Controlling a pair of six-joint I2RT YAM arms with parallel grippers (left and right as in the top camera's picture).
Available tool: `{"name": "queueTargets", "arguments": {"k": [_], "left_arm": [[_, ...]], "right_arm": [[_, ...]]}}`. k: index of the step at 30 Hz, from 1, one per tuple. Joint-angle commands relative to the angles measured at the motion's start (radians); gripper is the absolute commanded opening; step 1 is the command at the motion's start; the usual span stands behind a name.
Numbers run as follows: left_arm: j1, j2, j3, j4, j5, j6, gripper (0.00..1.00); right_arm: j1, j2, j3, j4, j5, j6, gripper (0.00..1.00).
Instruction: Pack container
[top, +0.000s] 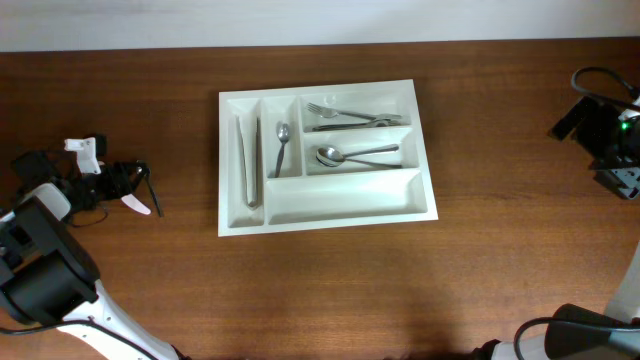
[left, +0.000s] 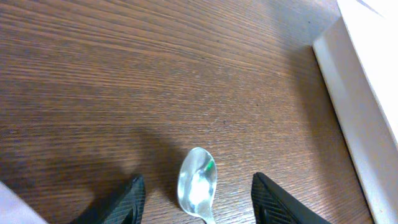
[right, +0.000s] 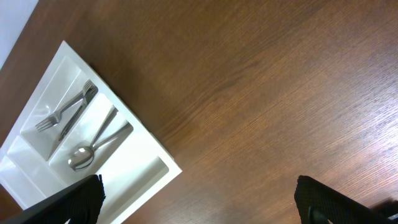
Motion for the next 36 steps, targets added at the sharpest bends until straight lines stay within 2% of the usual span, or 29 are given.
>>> {"name": "queueTargets", "arguments": {"k": [1, 12, 18, 22, 27, 30, 36], "left_arm": [[-0.016, 0.025, 0.009, -0.008, 0.030, 0.036, 0.56], [-0.027, 0.025, 0.009, -0.008, 0.023, 0.039, 0.46], [-0.027, 0.025, 0.009, -0.007, 0.022, 0.039, 0.36], [-0.027, 0.025, 0.009, -0.007, 0.011, 0.039, 0.33], [-0.027, 0.025, 0.009, -0.007, -0.001, 0.039, 0.25], [-0.027, 0.025, 0.009, -0.008, -0.001, 0.039, 0.14], [-0.027, 0.025, 0.009, -0.008, -0.001, 0.039, 0.02]], "right_arm": [[-0.003, 0.003, -0.001, -0.003, -0.005, 0.005, 0.99], [-0.003, 0.003, -0.001, -0.013, -0.005, 0.005, 0.99], [-0.003, 0.003, -0.001, -0.018, -0.005, 0.005, 0.99], [-0.003, 0.003, -0.001, -0.021, -0.005, 0.005, 0.99], [-0.003, 0.003, -0.001, -0.027, -0.005, 0.005, 0.99], [-0.003, 0.003, -0.001, -0.028, -0.005, 0.005, 0.99], [-0.003, 0.003, -0.001, -0.028, -0.005, 0.005, 0.99]]}}
